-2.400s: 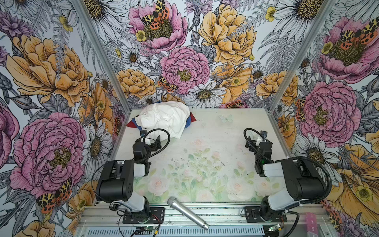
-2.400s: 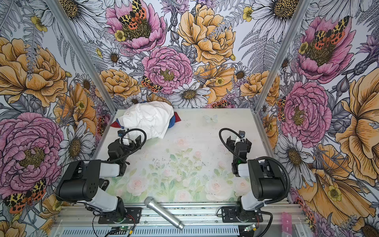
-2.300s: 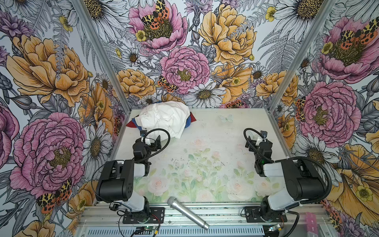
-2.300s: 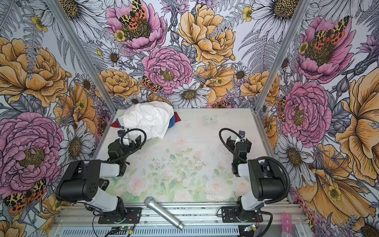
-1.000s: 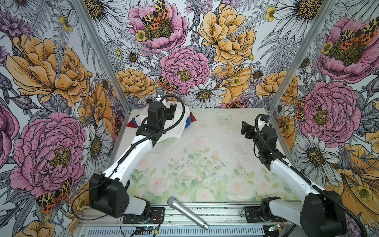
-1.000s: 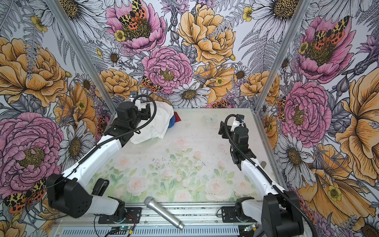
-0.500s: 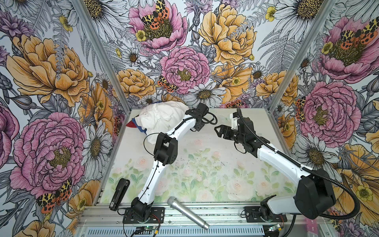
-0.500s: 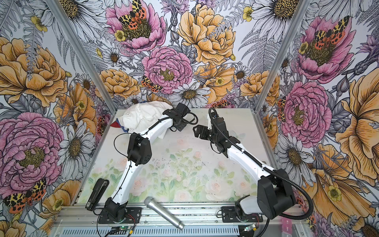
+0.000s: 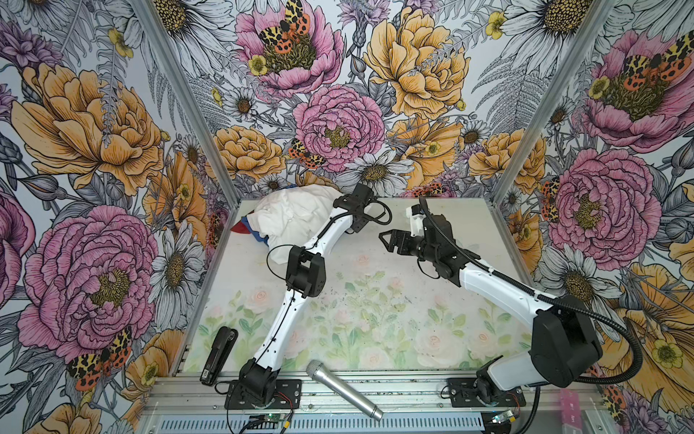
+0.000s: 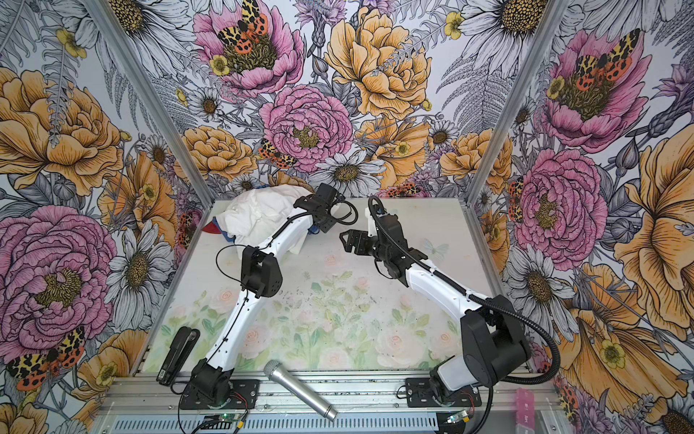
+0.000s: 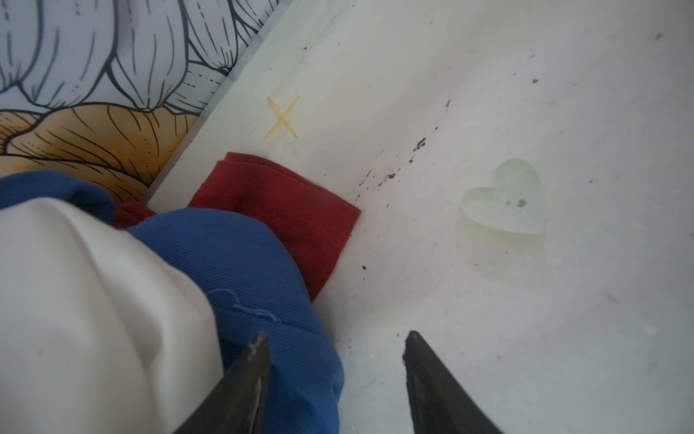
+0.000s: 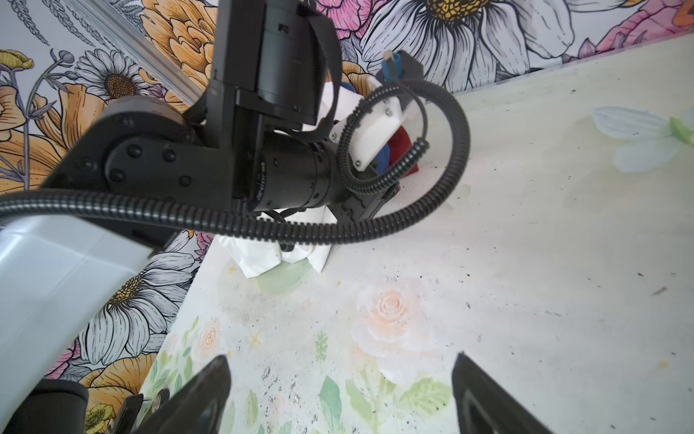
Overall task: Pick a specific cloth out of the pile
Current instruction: 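Reach the left gripper to the pile edge while the right arm moves toward center, then close the left gripper on the red cloth under the blue shirt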
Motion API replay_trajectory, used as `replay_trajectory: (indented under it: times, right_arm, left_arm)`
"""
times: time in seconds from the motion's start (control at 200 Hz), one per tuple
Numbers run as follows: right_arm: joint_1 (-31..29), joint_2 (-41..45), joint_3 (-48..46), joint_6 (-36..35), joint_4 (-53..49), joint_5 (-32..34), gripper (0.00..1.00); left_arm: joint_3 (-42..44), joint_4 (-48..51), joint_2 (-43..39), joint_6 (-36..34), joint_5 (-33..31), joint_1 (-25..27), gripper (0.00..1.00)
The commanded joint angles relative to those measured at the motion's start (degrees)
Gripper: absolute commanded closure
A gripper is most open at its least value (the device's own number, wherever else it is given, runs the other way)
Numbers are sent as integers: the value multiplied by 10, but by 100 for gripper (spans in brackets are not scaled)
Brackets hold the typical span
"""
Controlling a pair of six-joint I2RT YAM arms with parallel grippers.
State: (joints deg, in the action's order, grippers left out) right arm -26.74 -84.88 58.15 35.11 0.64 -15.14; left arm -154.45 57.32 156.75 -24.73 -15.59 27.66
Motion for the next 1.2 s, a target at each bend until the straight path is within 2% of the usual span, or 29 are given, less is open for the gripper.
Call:
replay_trajectory:
  times: [0.0, 0.11, 0.145, 0.23, 0.335, 0.536, 0.641, 0.731, 0.966, 1.091, 1.191]
  right_arm:
    - [-8, 1, -21, -5, 69, -14, 7]
    - [-10, 22, -50, -17, 104, 6, 7]
    - [-11, 29, -56, -21, 108, 12, 7]
    - [-11, 37, -54, -42, 92, 19, 6]
    - [-11, 46, -58, -54, 80, 30, 6]
    - [-11, 42, -80, -53, 102, 31, 6]
    - [-11, 32, -79, -58, 101, 26, 6]
    - [-10, 26, -81, -61, 102, 29, 6]
    - [-10, 2, -72, -66, 102, 19, 6]
    - [-10, -4, -70, -61, 106, 9, 6]
    - [-9, -3, -74, -56, 110, 4, 6]
  left_arm:
    - [-2, -48, 5, -29, 15, 0, 42]
    - [-12, -53, 22, -30, 32, -9, 42]
    - [-13, -52, 25, -32, 56, -12, 42]
    - [-6, -55, 27, -38, 104, -21, 42]
    - [-19, -62, 42, -45, 130, -32, 41]
    - [-38, -86, 61, -16, 204, -52, 40]
    - [-41, -94, 72, 29, 218, -60, 43]
    - [-36, -86, 70, 63, 185, -68, 41]
    - [16, -53, 48, 201, 234, -120, 49]
    - [86, -52, 16, 212, 243, -119, 51]
    - [123, -52, -8, 204, 214, -105, 49]
